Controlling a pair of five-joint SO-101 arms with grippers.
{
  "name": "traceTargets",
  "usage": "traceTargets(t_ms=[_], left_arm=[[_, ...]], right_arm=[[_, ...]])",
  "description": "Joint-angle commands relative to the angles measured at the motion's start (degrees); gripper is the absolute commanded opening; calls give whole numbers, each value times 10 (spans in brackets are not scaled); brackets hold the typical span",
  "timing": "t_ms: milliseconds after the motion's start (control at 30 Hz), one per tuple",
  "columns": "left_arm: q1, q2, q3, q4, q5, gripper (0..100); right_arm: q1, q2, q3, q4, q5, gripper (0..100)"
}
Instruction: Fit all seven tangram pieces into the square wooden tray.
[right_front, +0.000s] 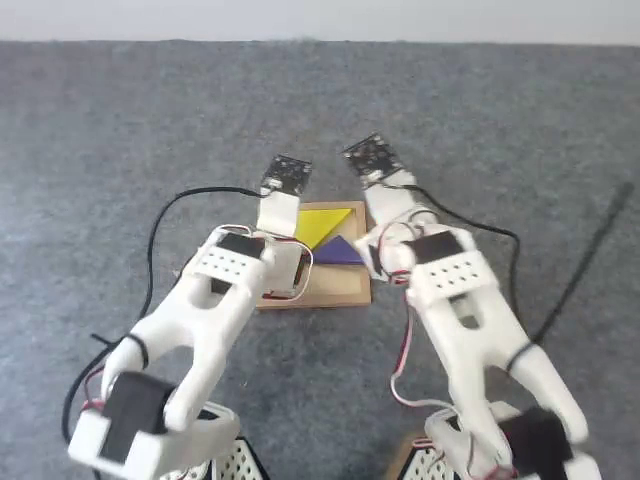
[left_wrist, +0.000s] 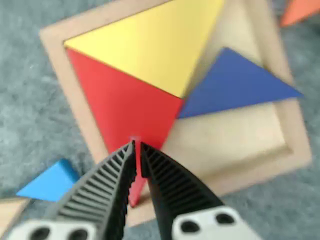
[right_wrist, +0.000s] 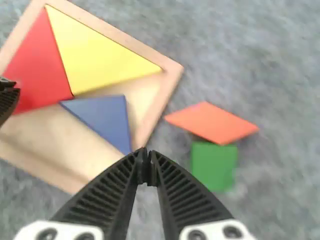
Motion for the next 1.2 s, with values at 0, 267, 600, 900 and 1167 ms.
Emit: traceTargets(t_ms=[0, 267, 600, 900, 1167], left_arm=[[-37, -15, -26, -8, 27, 12], [-98, -103, 27, -43, 88, 12], [-175, -127, 15, -44, 103, 12], [-175, -127, 12, -45, 103, 12], [-175, -127, 15, -56, 103, 12]], right_arm=[[-7, 46, -32, -62, -8, 7], [-14, 100, -30, -101, -9, 7], [-15, 134, -32, -98, -9, 7], [-47, 130, -29, -63, -4, 7], [-101, 130, -30, -17, -4, 7]])
